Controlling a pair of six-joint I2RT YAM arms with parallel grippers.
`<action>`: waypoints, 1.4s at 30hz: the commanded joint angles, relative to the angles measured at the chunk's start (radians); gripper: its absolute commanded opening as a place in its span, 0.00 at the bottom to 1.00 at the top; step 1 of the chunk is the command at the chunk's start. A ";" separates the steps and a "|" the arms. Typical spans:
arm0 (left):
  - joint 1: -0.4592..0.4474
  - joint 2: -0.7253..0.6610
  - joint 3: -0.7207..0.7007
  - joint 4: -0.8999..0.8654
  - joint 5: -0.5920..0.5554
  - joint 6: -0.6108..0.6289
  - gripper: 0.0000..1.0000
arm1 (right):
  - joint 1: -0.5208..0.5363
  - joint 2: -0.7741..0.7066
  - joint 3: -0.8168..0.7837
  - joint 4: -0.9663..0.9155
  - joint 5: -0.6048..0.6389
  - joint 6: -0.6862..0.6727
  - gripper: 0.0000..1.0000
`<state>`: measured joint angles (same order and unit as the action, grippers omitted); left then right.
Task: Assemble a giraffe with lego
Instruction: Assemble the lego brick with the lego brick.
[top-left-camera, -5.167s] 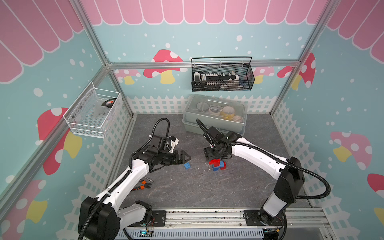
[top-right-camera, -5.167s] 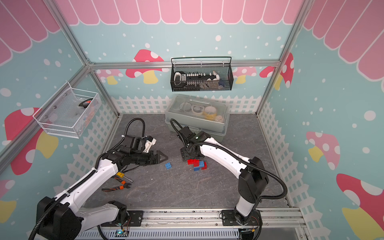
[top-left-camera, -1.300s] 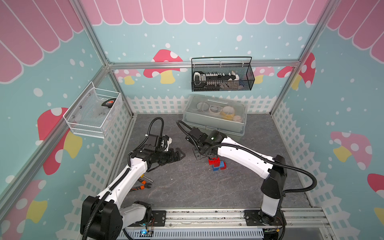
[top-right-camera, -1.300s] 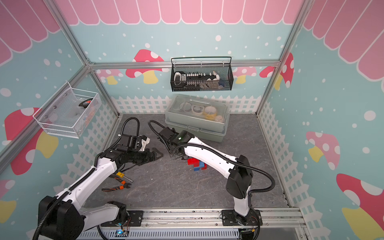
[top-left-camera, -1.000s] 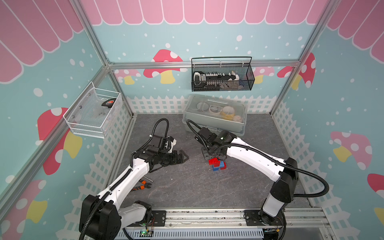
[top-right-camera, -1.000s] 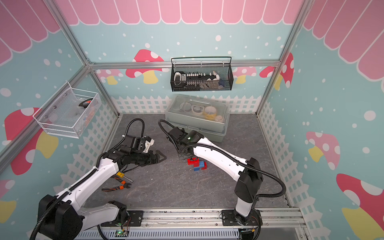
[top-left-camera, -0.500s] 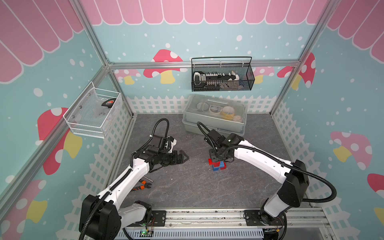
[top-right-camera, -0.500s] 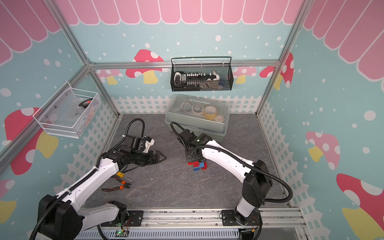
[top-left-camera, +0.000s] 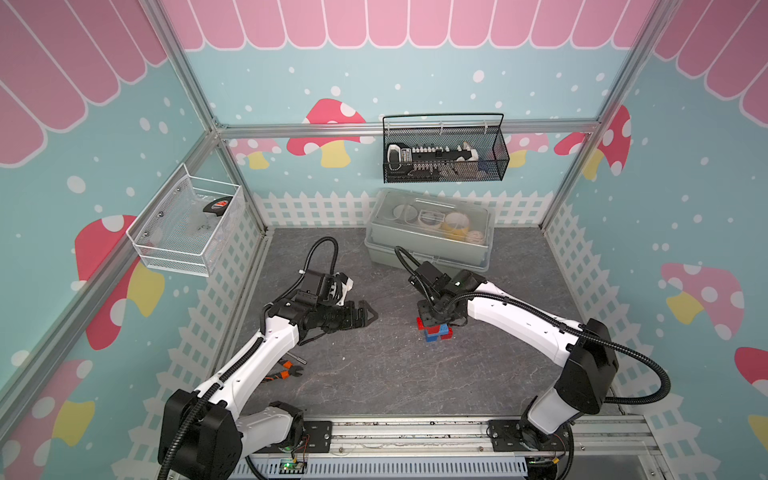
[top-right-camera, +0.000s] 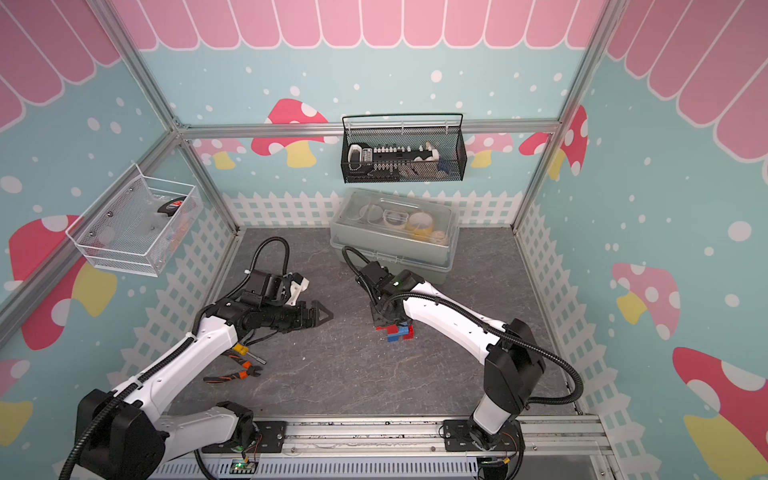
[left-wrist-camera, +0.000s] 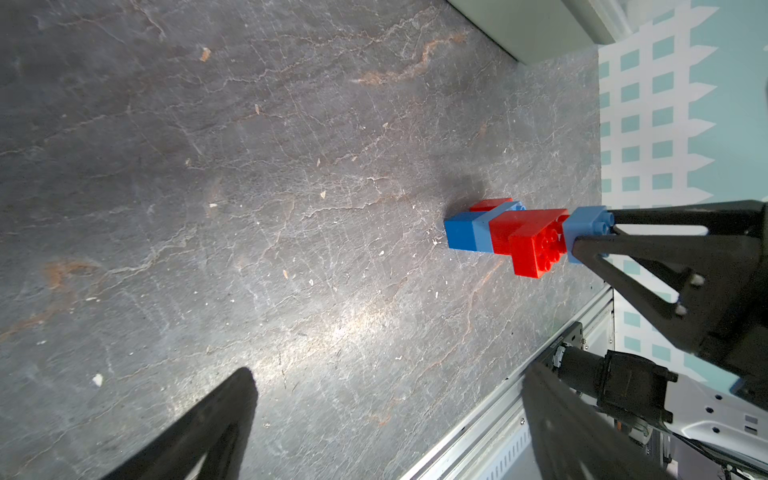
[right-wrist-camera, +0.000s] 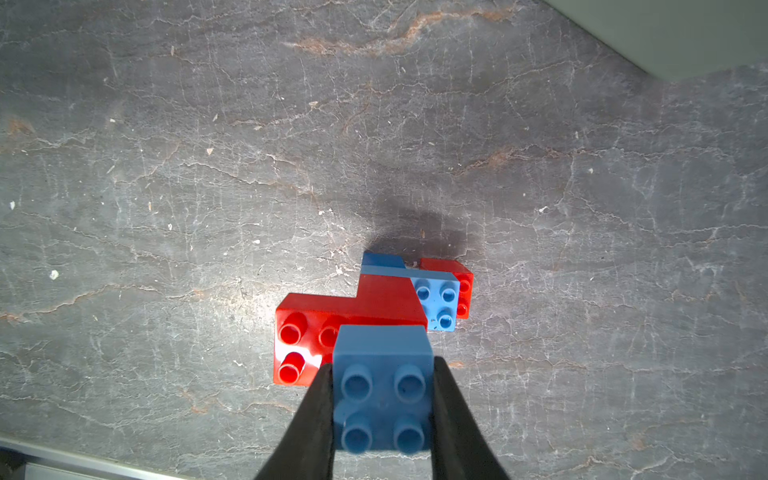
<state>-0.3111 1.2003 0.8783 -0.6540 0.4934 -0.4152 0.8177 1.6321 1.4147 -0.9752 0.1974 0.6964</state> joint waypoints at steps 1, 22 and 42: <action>-0.005 -0.008 0.002 -0.005 -0.001 0.013 0.99 | -0.006 0.000 -0.011 0.001 0.006 0.017 0.24; -0.005 -0.008 0.004 -0.006 -0.003 0.012 0.99 | -0.005 -0.012 -0.062 0.003 0.027 0.059 0.22; -0.006 -0.015 0.004 -0.005 0.002 0.013 0.99 | -0.011 0.007 -0.147 0.010 -0.019 0.081 0.21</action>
<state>-0.3111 1.2003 0.8783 -0.6540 0.4934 -0.4156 0.8177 1.5970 1.3266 -0.8970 0.2089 0.7544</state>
